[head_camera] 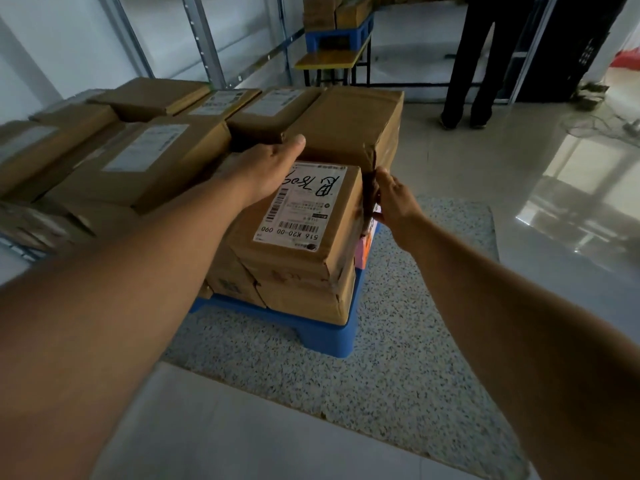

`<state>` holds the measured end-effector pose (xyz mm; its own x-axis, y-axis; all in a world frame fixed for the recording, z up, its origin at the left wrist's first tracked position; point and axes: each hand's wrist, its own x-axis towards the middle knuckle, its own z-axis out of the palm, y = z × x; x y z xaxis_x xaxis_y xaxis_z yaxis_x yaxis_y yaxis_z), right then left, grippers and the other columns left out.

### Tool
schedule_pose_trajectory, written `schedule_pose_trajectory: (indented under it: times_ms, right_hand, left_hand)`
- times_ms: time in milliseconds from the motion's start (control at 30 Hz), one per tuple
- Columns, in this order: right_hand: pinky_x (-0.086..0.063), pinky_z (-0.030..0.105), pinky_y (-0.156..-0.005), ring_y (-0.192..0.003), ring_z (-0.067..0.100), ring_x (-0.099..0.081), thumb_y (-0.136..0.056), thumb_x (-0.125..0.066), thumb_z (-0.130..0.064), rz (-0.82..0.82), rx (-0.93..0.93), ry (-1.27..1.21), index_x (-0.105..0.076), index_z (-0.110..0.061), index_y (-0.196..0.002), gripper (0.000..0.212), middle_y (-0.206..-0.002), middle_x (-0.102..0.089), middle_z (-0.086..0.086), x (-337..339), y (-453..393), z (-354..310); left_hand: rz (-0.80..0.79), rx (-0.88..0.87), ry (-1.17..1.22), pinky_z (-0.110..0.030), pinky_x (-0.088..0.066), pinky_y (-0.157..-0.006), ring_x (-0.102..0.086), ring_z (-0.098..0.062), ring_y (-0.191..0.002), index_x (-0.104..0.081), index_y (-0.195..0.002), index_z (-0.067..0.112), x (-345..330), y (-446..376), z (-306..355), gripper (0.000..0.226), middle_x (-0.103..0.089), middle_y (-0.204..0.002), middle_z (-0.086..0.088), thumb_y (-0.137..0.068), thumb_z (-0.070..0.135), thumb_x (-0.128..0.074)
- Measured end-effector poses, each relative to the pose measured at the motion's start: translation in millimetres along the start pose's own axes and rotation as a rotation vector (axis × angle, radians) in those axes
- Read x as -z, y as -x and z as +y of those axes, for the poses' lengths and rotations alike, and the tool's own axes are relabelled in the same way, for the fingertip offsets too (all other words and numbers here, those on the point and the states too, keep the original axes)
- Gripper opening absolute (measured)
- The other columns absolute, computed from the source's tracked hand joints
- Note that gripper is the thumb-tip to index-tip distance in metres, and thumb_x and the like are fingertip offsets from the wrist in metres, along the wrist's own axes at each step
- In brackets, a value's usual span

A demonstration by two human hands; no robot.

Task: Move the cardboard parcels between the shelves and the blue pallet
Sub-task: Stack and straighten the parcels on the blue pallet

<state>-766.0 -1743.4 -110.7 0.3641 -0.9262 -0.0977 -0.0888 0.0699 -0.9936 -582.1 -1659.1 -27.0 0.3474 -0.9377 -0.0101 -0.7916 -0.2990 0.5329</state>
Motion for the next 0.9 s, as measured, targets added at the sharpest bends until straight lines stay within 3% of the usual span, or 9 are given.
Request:
schedule_pose_trajectory:
  times_ms: [133, 267, 367, 467, 567, 667, 800, 900]
  right_hand:
    - [-0.035, 0.048, -0.109, -0.127, 0.026, -0.044, -0.103, -0.025, -0.042, 0.036, -0.008, 0.088, -0.044, -0.011, -0.138, 0.051, -0.138, -0.048, 0.013, 2, 2, -6]
    - [-0.037, 0.042, -0.104, -0.123, 0.029, -0.046, -0.102, -0.031, -0.041, 0.165, 0.067, 0.246, -0.045, -0.006, -0.135, 0.05, -0.136, -0.049, 0.016, 10, 11, -19]
    - [-0.04, 0.032, -0.093, -0.124, 0.029, -0.048, -0.098, -0.044, -0.043, 0.274, 0.173, 0.437, -0.043, -0.008, -0.139, 0.054, -0.137, -0.051, 0.015, 12, 23, -43]
    - [-0.038, 0.027, -0.08, -0.116, 0.028, -0.053, -0.092, -0.052, -0.045, 0.317, 0.332, 0.593, -0.049, -0.011, -0.135, 0.054, -0.13, -0.055, 0.014, -1, 42, -73]
    - [-0.045, 0.034, -0.085, -0.116, 0.027, -0.051, -0.088, -0.055, -0.049, 0.272, 0.413, 0.75, -0.049, -0.021, -0.134, 0.054, -0.13, -0.052, 0.01, -38, 62, -98]
    - [-0.045, 0.039, -0.091, -0.121, 0.026, -0.047, -0.086, -0.056, -0.052, 0.133, 0.44, 0.963, -0.05, -0.031, -0.13, 0.05, -0.132, -0.049, 0.004, -94, 81, -110]
    - [-0.034, 0.04, -0.102, -0.133, 0.025, -0.033, -0.083, -0.059, -0.057, -0.033, 0.452, 1.22, -0.037, -0.022, -0.144, 0.073, -0.146, -0.037, 0.007, -171, 95, -104]
    - [-0.036, 0.04, -0.101, -0.133, 0.026, -0.035, -0.082, -0.061, -0.058, -0.06, 0.423, 1.268, -0.036, -0.02, -0.143, 0.077, -0.144, -0.039, 0.008, -216, 96, -95]
  left_hand:
    - [0.004, -0.009, 0.063, -0.049, -0.031, -0.106, -0.043, -0.026, -0.126, -0.047, -0.135, 0.031, 2, 3, 2, 0.067, -0.05, -0.137, -0.004, -0.089, 0.07, -0.019]
    - [0.098, -0.107, 0.201, -0.026, -0.028, -0.096, -0.039, -0.021, -0.131, -0.042, -0.14, 0.025, 20, 17, -2, 0.056, -0.042, -0.144, -0.003, -0.096, 0.057, -0.025]
    - [0.241, -0.133, 0.158, -0.027, -0.025, -0.094, -0.037, -0.021, -0.133, -0.042, -0.14, 0.024, 48, 36, -27, 0.054, -0.041, -0.145, -0.004, -0.097, 0.054, -0.028]
    - [0.276, -0.164, 0.133, -0.026, -0.025, -0.1, -0.035, -0.019, -0.134, -0.042, -0.14, 0.022, 76, 57, -64, 0.05, -0.041, -0.146, -0.002, -0.099, 0.046, -0.031]
    - [0.244, -0.172, 0.164, -0.023, -0.026, -0.096, -0.034, -0.018, -0.134, -0.042, -0.14, 0.02, 98, 72, -99, 0.049, -0.039, -0.147, -0.003, -0.098, 0.044, -0.034]
    - [0.164, -0.157, 0.054, -0.03, -0.027, -0.098, -0.03, -0.021, -0.136, -0.039, -0.142, 0.025, 116, 82, -137, 0.06, -0.033, -0.15, -0.005, -0.09, 0.055, -0.04]
    - [0.033, -0.17, -0.204, -0.04, -0.021, -0.112, -0.021, -0.021, -0.14, -0.031, -0.145, 0.03, 136, 88, -183, 0.086, -0.026, -0.153, -0.002, -0.071, 0.069, -0.051]
    - [0.026, -0.26, -0.365, -0.04, -0.017, -0.114, -0.016, -0.02, -0.142, -0.026, -0.146, 0.031, 141, 79, -209, 0.078, -0.022, -0.155, 0.0, -0.08, 0.055, -0.06]
